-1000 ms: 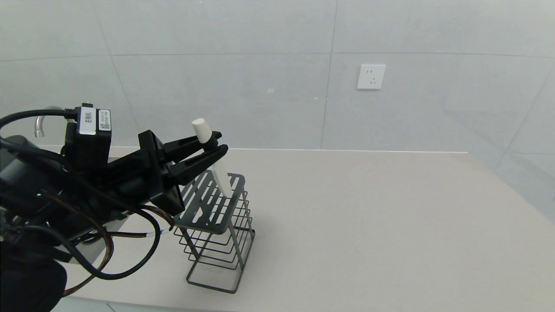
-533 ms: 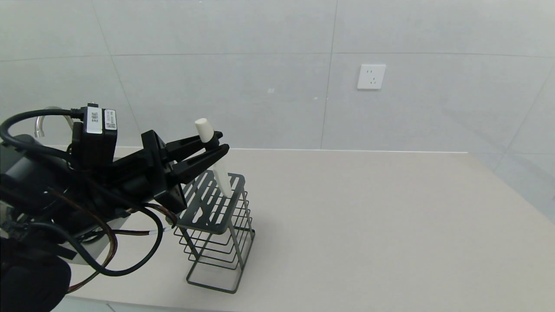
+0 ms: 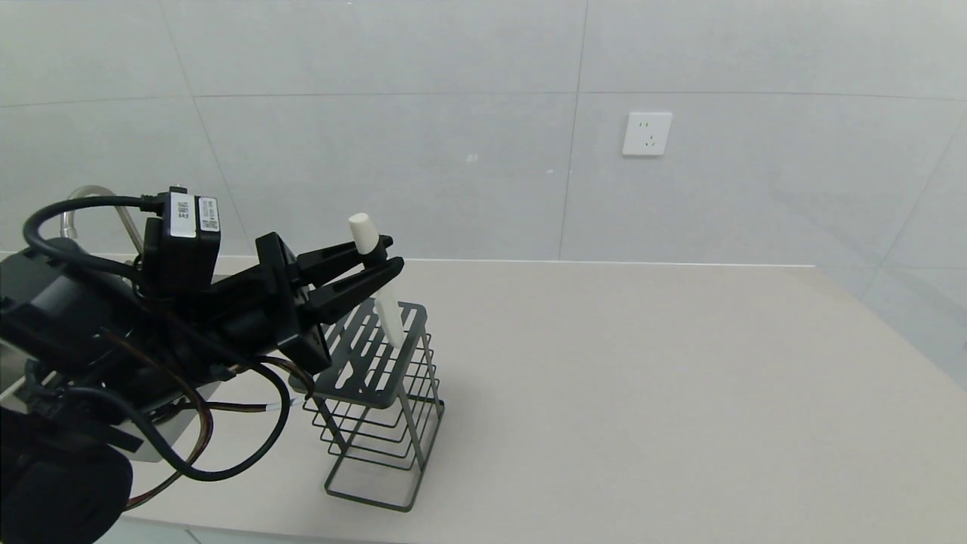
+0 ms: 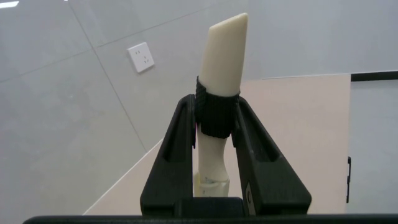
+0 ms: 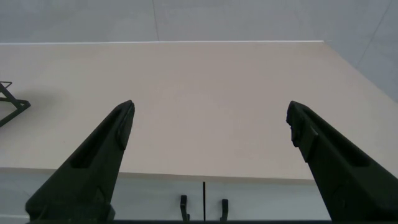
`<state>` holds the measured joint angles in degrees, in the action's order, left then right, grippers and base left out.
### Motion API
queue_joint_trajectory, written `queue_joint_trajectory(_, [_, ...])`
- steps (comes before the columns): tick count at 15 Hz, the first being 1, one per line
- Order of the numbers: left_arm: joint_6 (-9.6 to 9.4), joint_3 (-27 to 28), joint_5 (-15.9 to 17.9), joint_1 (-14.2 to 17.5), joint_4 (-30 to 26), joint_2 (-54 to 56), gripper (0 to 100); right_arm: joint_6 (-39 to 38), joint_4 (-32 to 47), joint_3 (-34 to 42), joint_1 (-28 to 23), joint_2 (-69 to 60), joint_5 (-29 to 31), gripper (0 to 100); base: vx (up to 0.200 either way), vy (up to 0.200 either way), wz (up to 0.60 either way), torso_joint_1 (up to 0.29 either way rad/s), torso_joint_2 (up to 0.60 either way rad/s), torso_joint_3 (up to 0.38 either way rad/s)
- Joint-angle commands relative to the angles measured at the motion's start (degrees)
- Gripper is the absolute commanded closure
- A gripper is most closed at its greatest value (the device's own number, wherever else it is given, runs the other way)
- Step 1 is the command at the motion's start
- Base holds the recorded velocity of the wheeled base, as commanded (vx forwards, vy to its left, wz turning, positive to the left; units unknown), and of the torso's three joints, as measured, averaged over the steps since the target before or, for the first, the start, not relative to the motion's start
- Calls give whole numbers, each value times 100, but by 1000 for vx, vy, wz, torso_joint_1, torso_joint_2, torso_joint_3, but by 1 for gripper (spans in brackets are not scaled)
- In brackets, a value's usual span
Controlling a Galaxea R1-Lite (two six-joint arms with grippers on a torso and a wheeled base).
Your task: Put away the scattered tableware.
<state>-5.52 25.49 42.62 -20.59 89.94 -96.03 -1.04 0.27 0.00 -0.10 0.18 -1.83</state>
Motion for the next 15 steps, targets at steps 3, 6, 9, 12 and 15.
queue_joint_trajectory(3, [-1, -18, 1, 2, 6, -57, 100, -2, 0, 0, 1, 8, -2, 0, 0, 0, 0, 0, 0, 0])
queue_joint_trajectory(6, [-1, -238, 1, 2, 6, -188, 100, -2, 0, 0, 1, 8, -2, 0, 0, 0, 0, 0, 0, 0])
queue_joint_trajectory(9, [-1, -229, 1, -15, 6, -259, 100, -2, 0, 0, 1, 8, -2, 0, 0, 0, 0, 0, 0, 0])
queue_joint_trajectory(12, [-1, -229, 1, -24, 6, -355, 100, -2, 0, 0, 1, 8, -2, 0, 0, 0, 0, 0, 0, 0])
queue_joint_trajectory(15, [-10, -229, 1, -24, 6, -479, 100, -2, 0, 0, 1, -1, -2, 0, 0, 0, 0, 0, 0, 0])
